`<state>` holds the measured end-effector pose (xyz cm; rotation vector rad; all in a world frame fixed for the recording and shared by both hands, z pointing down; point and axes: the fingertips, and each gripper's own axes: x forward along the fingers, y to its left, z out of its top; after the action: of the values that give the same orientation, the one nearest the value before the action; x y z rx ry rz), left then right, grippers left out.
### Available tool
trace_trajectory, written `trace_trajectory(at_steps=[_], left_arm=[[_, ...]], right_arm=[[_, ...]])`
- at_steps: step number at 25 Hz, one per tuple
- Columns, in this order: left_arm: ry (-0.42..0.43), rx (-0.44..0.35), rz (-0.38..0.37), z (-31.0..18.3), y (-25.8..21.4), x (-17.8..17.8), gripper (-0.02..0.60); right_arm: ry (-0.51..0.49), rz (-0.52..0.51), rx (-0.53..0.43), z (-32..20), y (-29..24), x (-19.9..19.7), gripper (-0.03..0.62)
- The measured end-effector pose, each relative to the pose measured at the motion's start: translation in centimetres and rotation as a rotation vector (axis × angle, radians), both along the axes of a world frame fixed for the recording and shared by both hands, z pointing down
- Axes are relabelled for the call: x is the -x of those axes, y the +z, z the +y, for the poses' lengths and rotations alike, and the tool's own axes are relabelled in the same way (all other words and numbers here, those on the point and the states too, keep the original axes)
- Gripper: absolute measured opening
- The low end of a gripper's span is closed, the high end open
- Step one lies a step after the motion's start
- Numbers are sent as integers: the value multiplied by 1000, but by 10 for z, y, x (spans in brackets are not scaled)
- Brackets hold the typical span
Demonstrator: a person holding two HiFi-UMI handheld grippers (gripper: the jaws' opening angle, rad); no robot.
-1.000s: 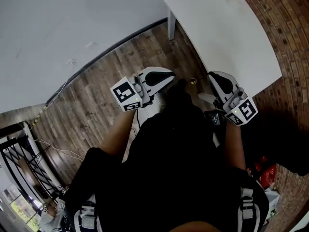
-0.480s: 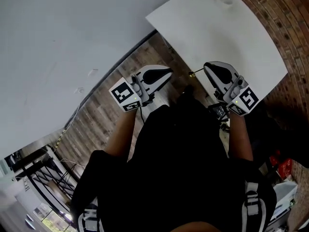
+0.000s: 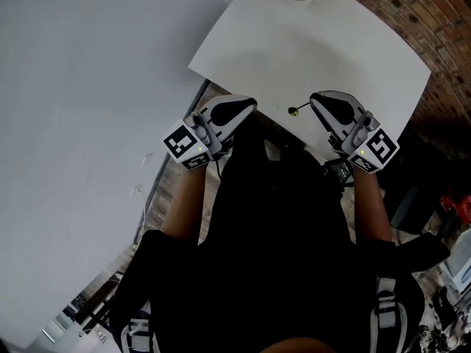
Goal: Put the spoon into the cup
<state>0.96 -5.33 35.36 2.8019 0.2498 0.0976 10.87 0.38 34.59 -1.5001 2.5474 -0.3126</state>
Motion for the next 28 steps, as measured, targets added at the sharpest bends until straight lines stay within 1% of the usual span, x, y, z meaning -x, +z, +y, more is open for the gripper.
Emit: trace_trajectory(at_steps=[4, 7, 10, 14, 16, 18, 21, 25, 28], left_arm=[[127, 56, 17, -31, 11, -28, 17], [246, 74, -6, -40, 10, -39, 17], [312, 106, -18, -61, 5, -42, 17], [391, 131, 19, -109, 24, -29, 17], [407, 138, 30, -127, 31, -17, 17], [403, 151, 35, -140, 34, -7, 17], [404, 168, 50, -156, 36, 0, 17], [442, 176, 56, -164, 40, 3, 17], [441, 174, 59, -168, 43, -11, 17]], right_arm=[[133, 17, 29, -20, 6, -21, 8], [226, 5, 45, -31, -3, -29, 8], [303, -12, 59, -46, -11, -31, 8], [378, 35, 82, -94, 5, -14, 8], [388, 68, 90, -112, 5, 1, 8], [384, 94, 95, -124, 0, 15, 8], [396, 114, 91, -141, -7, 20, 8], [428, 132, 66, -158, -15, 17, 8], [456, 126, 26, -169, -23, -9, 8]])
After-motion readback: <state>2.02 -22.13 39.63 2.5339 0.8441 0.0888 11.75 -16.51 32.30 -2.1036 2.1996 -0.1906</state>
